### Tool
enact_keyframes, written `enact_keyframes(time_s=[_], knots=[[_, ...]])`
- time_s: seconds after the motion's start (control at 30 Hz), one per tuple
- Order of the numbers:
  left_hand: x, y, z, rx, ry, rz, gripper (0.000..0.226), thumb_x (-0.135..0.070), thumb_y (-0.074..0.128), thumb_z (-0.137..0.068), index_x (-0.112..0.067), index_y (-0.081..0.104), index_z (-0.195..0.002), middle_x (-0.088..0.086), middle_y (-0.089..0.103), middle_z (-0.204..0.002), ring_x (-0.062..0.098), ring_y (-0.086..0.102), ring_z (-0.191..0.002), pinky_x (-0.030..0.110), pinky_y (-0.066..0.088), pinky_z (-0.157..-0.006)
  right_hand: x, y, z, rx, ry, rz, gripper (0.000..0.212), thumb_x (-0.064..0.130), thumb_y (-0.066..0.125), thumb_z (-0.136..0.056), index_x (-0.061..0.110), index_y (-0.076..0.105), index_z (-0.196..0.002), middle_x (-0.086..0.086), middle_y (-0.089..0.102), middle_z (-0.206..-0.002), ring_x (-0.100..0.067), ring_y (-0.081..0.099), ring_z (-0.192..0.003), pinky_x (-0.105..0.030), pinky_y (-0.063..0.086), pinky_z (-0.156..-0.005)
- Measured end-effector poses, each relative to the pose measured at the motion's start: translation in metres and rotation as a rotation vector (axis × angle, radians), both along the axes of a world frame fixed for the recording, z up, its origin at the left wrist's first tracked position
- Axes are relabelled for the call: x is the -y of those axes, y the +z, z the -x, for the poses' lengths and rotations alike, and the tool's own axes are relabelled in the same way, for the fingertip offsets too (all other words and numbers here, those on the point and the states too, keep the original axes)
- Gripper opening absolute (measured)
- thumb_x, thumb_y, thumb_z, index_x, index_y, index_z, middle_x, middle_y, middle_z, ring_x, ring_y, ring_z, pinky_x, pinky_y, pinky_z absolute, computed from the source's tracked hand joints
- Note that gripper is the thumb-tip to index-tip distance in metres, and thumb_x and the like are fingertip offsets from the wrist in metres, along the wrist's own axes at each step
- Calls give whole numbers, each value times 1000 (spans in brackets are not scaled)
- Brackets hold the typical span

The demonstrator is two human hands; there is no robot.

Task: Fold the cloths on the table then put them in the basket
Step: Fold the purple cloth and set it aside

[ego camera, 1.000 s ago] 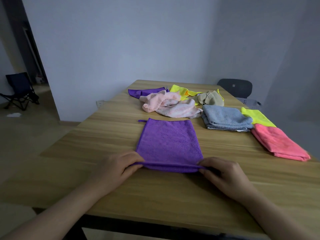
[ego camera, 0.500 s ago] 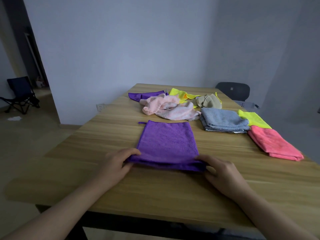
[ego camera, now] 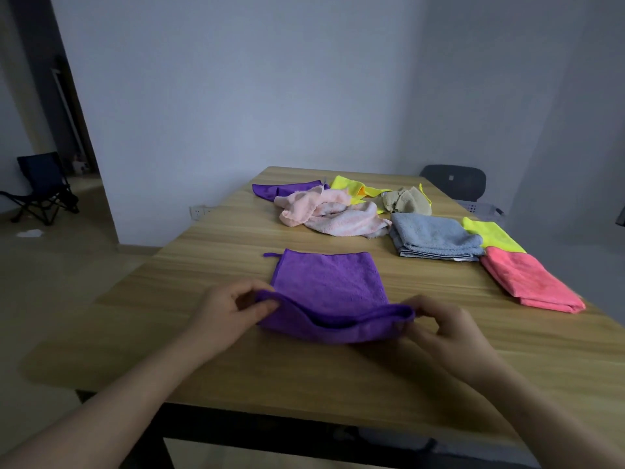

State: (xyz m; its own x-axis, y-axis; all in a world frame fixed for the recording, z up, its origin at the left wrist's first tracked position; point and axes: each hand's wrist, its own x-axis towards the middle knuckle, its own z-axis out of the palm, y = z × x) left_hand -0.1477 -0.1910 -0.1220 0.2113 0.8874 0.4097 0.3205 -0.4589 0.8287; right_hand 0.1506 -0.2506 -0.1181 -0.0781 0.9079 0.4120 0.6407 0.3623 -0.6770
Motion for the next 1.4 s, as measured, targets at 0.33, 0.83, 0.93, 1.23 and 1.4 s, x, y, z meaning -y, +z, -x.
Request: enact_keyframes(time_s=[0.33,0.83,0.93,1.23,1.4], knots=[[-91,28,-43,318,164,142,14,-15,62,-88,-22,66,-77,-1,69,-79,14,62,-73,28,50,-69,-94,25,22,-566,-204,40,13,17,55,-92,14,60,-80,2,62,-68,-6,51,-57,-17,39,-47],[-184,-19,-48,2,261,299,25,-5,56,-88,-28,48,-81,11,60,-77,25,53,-63,33,44,-66,-183,-14,6,-352,-455,308,21,20,61,-79,22,55,-100,6,57,-80,-17,56,-79,-28,42,-64],[-186,-19,-49,-43,229,256,35,7,46,-87,-24,49,-69,-1,49,-52,15,37,-46,25,29,-48,-183,-17,5,-259,-470,246,18,11,58,-80,20,50,-93,10,54,-74,-17,52,-76,-28,33,-62],[-185,-14,-56,-80,241,286,14,-4,61,-86,-12,70,-92,0,63,-96,16,57,-98,26,43,-90,-187,-23,5,-94,-484,136,23,4,49,-85,23,60,-80,6,58,-76,-17,47,-79,-20,23,-57],[-183,-12,-49,-99,204,363,35,-8,75,-75,-15,66,-108,-2,56,-101,7,49,-102,22,35,-87,-188,-19,6,-66,-490,198,23,14,53,-88,19,70,-102,-3,68,-106,-23,57,-101,-16,26,-64]])
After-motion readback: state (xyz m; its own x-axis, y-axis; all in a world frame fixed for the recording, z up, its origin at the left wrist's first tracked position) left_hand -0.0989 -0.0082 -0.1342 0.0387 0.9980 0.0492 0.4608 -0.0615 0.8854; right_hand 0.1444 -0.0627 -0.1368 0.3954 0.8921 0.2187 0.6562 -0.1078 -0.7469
